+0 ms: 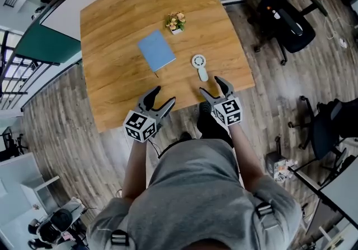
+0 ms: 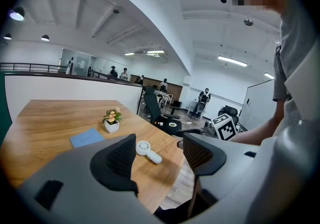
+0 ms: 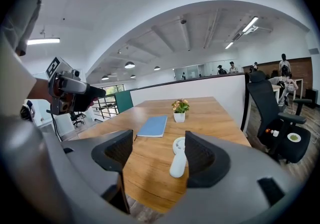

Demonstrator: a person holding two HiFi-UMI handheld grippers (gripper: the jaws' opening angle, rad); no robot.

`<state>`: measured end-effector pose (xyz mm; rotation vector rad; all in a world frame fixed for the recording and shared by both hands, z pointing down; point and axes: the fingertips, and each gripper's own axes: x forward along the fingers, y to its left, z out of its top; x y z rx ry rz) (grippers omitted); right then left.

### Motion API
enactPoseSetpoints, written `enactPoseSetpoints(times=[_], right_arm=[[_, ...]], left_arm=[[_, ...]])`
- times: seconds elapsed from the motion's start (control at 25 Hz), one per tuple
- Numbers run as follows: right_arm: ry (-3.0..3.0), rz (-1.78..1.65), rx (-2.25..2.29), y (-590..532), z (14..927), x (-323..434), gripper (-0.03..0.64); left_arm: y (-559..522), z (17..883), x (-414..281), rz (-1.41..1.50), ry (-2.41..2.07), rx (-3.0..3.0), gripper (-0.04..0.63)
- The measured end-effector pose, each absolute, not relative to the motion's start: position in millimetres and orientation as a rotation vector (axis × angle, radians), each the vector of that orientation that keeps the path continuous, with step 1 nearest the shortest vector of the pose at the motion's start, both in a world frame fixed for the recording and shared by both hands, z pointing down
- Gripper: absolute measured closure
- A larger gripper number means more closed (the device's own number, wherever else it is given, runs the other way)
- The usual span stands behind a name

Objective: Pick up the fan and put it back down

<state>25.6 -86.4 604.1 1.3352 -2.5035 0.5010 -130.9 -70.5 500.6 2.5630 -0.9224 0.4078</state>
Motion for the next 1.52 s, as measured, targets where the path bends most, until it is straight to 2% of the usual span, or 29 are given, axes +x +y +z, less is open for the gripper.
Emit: enactPoseSetpoints(times=[0.4,0.76,1.52], right_arm=[[-2.519,0.512,1.211,-143,620,46,0.284],[-2.525,0.498,1.072,-171,635,30,0.282],[-2.386,0.619,1.159,-182,666,19,0.278]], left_arm=[[-115,509,-108,0.415,-0.989,2.504,0.298],[-136,524,-109,0.379,-1.044,2.438,0.298],[-184,547,-108,0.370,-0.842,2.495,0.298]])
